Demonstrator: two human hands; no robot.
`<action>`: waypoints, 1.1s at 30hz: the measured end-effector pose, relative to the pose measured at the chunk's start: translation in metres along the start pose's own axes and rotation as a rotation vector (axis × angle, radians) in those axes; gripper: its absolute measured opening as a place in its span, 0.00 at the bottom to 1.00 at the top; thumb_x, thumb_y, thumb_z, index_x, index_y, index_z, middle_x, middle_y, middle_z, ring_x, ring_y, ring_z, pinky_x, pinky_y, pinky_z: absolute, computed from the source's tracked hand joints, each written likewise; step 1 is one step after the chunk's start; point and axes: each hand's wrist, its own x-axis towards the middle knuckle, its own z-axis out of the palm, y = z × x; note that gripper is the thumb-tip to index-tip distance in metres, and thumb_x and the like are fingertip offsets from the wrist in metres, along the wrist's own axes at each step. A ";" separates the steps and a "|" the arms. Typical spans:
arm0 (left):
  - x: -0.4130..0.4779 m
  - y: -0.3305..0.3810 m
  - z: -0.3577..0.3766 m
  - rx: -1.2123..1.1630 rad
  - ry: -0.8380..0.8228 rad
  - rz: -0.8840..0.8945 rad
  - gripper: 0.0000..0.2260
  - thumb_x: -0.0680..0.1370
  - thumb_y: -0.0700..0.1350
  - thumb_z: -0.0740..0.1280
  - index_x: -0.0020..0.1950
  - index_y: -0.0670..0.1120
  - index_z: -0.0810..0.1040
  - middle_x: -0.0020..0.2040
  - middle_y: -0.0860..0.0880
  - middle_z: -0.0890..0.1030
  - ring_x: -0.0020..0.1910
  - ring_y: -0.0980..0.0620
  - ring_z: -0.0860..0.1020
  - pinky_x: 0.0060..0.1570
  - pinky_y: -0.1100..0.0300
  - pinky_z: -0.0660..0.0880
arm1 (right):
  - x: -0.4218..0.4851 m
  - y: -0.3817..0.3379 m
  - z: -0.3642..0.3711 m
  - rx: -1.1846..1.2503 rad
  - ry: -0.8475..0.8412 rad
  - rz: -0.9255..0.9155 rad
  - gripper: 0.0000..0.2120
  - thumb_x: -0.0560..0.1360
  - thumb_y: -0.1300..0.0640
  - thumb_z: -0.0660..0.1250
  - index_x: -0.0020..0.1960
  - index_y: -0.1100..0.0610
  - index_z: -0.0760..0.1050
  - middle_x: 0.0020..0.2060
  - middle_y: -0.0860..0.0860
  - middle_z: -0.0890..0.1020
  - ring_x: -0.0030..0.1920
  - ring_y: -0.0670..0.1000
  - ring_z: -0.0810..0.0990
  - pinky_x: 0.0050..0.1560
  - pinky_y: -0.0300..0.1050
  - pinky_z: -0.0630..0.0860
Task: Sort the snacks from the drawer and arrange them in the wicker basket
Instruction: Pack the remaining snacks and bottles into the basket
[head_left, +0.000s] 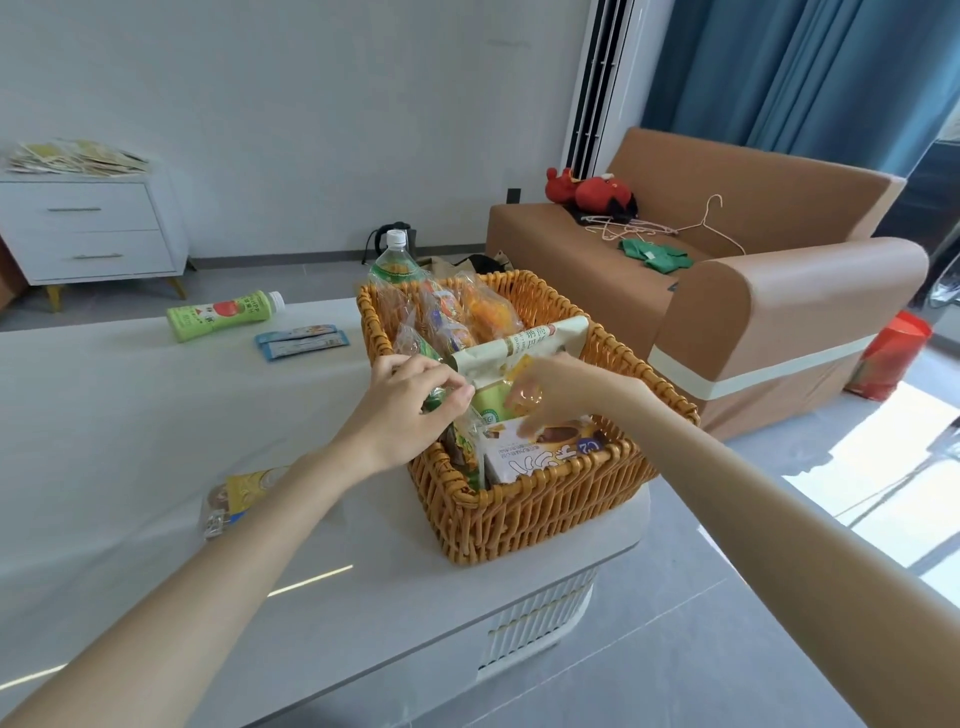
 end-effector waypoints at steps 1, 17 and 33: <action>0.000 0.000 0.001 -0.010 -0.011 -0.004 0.17 0.80 0.60 0.57 0.60 0.54 0.76 0.58 0.57 0.72 0.64 0.55 0.56 0.57 0.60 0.56 | -0.003 -0.002 0.003 -0.054 -0.107 0.038 0.26 0.72 0.52 0.73 0.69 0.51 0.73 0.65 0.50 0.75 0.59 0.52 0.77 0.58 0.44 0.74; -0.038 0.014 -0.052 -0.139 0.192 -0.087 0.16 0.80 0.44 0.62 0.68 0.52 0.73 0.69 0.53 0.72 0.68 0.53 0.69 0.63 0.63 0.63 | -0.061 -0.040 0.008 0.402 0.606 0.111 0.14 0.78 0.58 0.62 0.63 0.49 0.77 0.54 0.46 0.80 0.33 0.50 0.83 0.36 0.52 0.82; -0.163 -0.104 -0.119 -0.076 0.185 -0.496 0.17 0.79 0.40 0.63 0.68 0.49 0.72 0.66 0.52 0.75 0.60 0.50 0.76 0.56 0.62 0.68 | -0.003 -0.200 0.086 0.309 0.231 -0.186 0.18 0.76 0.56 0.66 0.65 0.51 0.75 0.63 0.52 0.77 0.60 0.55 0.77 0.59 0.50 0.75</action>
